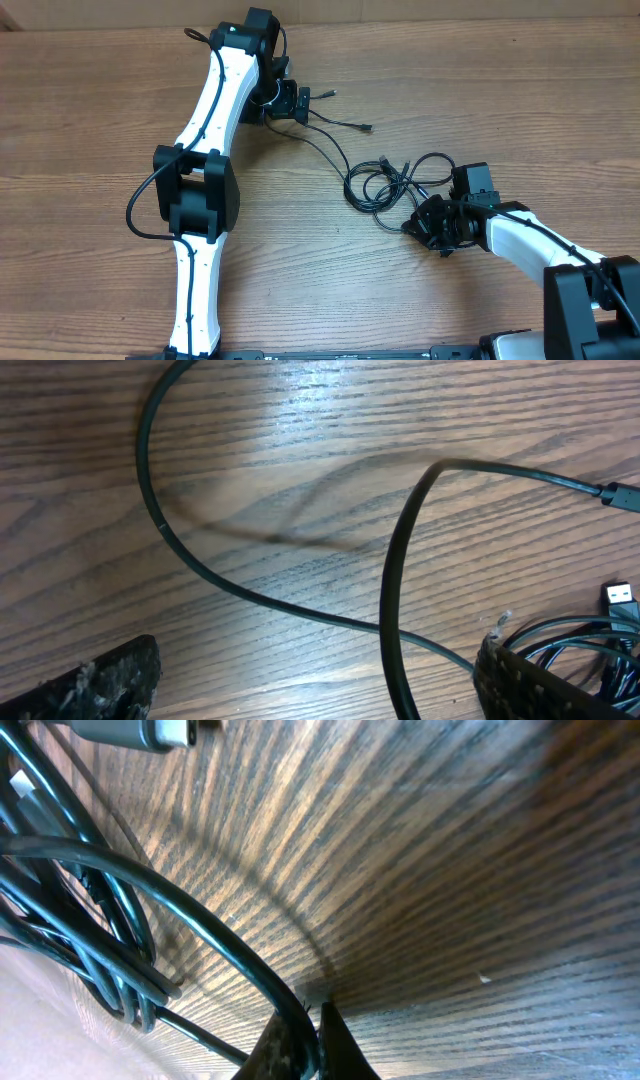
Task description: Untangle cables
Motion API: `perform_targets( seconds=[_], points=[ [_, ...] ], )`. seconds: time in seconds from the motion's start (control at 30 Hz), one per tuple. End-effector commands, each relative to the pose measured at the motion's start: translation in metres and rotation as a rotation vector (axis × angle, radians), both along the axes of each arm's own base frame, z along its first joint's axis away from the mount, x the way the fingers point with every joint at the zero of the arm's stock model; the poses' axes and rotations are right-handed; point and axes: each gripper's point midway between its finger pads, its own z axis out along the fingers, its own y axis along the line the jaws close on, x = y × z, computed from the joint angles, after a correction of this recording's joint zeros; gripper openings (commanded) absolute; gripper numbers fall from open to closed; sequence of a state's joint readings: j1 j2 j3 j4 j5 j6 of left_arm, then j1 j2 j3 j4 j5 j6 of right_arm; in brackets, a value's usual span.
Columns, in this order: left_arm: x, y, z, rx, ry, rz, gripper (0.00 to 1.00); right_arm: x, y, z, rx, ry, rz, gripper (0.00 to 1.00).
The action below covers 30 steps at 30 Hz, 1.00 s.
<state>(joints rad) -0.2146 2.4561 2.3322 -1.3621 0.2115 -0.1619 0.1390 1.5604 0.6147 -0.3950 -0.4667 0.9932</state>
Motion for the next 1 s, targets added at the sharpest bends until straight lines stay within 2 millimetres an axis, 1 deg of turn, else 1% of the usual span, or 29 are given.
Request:
perform_targets(
  seconds=[0.0,0.27,0.37,0.4,0.47,0.53,0.6,0.63,0.67,0.7,0.73,0.77,0.8,0.83,0.87,0.93,0.97],
  points=[
    [0.000,-0.001,0.019,0.001,-0.037,-0.004,1.00,-0.003,-0.006,-0.006,-0.034,0.009,-0.007,0.04],
    [-0.002,-0.003,0.019,-0.007,-0.031,-0.007,1.00,-0.003,-0.006,-0.006,-0.034,0.009,-0.007,0.05],
    [0.002,-0.004,0.023,-0.012,-0.054,-0.008,1.00,-0.003,-0.006,-0.006,-0.034,0.009,-0.007,0.06],
    [0.004,-0.005,0.025,-0.018,-0.063,-0.008,0.99,-0.003,-0.006,-0.006,-0.034,0.009,-0.007,0.07],
    [0.008,-0.013,0.035,-0.060,-0.084,-0.014,0.91,-0.003,-0.006,-0.006,-0.034,0.009,-0.007,0.08],
    [0.011,-0.022,0.047,-0.118,-0.106,-0.023,0.80,-0.003,-0.006,-0.006,-0.034,0.009,-0.006,0.08],
    [0.015,-0.033,0.061,-0.184,-0.131,-0.035,0.63,-0.002,-0.006,-0.006,-0.034,0.008,-0.007,0.08],
    [0.017,-0.039,0.067,-0.214,-0.142,-0.042,0.53,-0.002,-0.006,-0.006,-0.034,0.008,-0.007,0.08],
    [0.018,-0.044,0.072,-0.246,-0.151,-0.051,0.46,-0.002,-0.006,-0.006,-0.034,0.007,-0.007,0.08],
    [0.018,-0.049,0.076,-0.271,-0.157,-0.058,0.43,-0.002,-0.006,-0.006,-0.033,0.005,-0.007,0.08],
    [0.018,-0.053,0.078,-0.286,-0.160,-0.064,0.47,-0.002,-0.006,-0.006,-0.034,0.005,-0.007,0.08],
    [0.017,-0.056,0.079,-0.292,-0.159,-0.070,0.58,-0.002,-0.006,-0.006,-0.033,0.005,-0.007,0.08],
    [0.016,-0.058,0.079,-0.291,-0.157,-0.074,0.71,-0.002,-0.006,-0.006,-0.033,0.004,-0.007,0.09],
    [0.014,-0.061,0.078,-0.288,-0.156,-0.084,0.79,-0.001,-0.006,-0.006,-0.033,0.003,-0.007,0.14],
    [0.013,-0.064,0.077,-0.287,-0.158,-0.096,0.84,-0.001,-0.006,-0.005,-0.033,0.001,-0.007,0.16],
    [0.011,-0.072,0.078,-0.287,-0.170,-0.127,0.89,0.000,-0.006,-0.005,-0.032,-0.005,-0.007,0.21],
    [0.012,-0.075,0.078,-0.281,-0.180,-0.134,0.91,0.001,-0.006,-0.005,-0.032,-0.009,-0.007,0.25]
  ],
)
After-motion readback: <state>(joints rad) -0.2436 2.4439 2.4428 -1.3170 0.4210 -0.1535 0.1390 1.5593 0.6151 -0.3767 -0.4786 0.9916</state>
